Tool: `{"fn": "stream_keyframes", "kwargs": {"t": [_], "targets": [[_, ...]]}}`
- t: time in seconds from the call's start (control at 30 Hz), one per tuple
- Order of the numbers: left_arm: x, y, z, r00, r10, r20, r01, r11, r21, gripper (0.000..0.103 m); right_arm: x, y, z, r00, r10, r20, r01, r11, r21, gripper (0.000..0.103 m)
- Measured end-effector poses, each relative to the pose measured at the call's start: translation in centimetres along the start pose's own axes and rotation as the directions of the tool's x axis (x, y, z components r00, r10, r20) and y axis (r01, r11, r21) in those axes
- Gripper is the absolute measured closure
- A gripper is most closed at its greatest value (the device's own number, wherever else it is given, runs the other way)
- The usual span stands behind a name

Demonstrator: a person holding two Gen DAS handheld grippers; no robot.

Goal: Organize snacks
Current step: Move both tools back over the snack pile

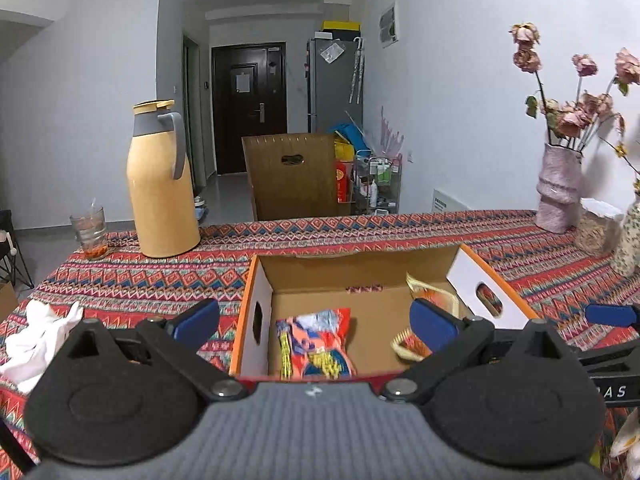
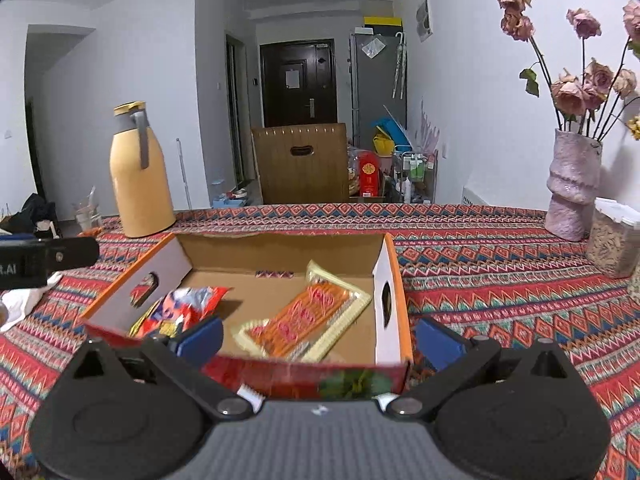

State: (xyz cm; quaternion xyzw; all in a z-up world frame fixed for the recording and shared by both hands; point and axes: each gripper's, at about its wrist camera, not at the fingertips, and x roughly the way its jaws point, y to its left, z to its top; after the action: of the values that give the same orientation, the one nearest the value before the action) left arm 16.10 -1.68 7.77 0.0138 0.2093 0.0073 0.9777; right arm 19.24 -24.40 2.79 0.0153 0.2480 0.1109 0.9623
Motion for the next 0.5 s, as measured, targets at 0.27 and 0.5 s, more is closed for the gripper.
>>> {"fn": "stream_keyframes", "kwargs": {"t": [0.27,0.5], "targets": [[-4.1,0.7,-3.6,1.0,-0.022,-0.008,0.022,0.999,-0.027,0.0,-4.1,0.6,-3.5,1.0,-0.004,0.004,0.004,1.0,0.014,0.0],[-6.2,1.6,-6.9,0.999,-0.029,-0.029,0.027,0.997,-0.075,0.0,-5.9,1.0,-6.8,0.999,-0.022,-0.038,0.023,0.999,0.027,0.0]]}}
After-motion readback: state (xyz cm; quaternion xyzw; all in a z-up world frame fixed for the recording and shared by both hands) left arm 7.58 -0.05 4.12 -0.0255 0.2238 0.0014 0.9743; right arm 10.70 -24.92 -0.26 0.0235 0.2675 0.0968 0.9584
